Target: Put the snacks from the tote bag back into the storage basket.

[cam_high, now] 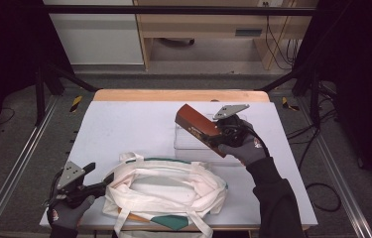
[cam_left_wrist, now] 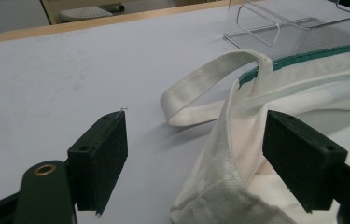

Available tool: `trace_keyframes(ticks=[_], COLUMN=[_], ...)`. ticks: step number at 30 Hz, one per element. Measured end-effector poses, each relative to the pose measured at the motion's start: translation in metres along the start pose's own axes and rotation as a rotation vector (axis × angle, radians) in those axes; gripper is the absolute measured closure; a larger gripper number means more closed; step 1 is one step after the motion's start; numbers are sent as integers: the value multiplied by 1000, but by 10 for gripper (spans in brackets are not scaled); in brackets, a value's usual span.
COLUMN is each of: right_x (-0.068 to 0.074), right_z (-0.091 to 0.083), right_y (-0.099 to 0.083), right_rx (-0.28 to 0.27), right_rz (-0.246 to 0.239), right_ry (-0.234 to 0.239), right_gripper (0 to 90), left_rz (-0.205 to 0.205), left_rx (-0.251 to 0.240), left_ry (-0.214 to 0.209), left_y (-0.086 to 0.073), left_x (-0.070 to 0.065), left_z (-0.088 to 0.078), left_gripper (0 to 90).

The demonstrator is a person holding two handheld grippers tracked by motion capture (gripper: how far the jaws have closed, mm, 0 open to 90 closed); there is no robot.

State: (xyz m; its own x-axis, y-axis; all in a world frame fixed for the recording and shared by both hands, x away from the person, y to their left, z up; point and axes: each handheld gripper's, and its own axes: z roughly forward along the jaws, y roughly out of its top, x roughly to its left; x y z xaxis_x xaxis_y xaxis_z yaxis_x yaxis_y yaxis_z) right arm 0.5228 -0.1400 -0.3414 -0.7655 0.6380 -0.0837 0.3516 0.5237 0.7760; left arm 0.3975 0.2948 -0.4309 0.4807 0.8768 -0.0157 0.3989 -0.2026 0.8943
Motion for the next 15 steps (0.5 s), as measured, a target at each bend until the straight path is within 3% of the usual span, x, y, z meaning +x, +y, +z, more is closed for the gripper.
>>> trace_keyframes(ticks=[15], right_x=[-21], right_z=[17], right_y=[-2], right_rx=[16], right_rz=[38], right_ry=[-25], right_gripper=[432], left_rz=[2], left_rx=[-4], left_ry=[-4], left_y=[0], left_x=[0], left_z=[0], left_gripper=[216])
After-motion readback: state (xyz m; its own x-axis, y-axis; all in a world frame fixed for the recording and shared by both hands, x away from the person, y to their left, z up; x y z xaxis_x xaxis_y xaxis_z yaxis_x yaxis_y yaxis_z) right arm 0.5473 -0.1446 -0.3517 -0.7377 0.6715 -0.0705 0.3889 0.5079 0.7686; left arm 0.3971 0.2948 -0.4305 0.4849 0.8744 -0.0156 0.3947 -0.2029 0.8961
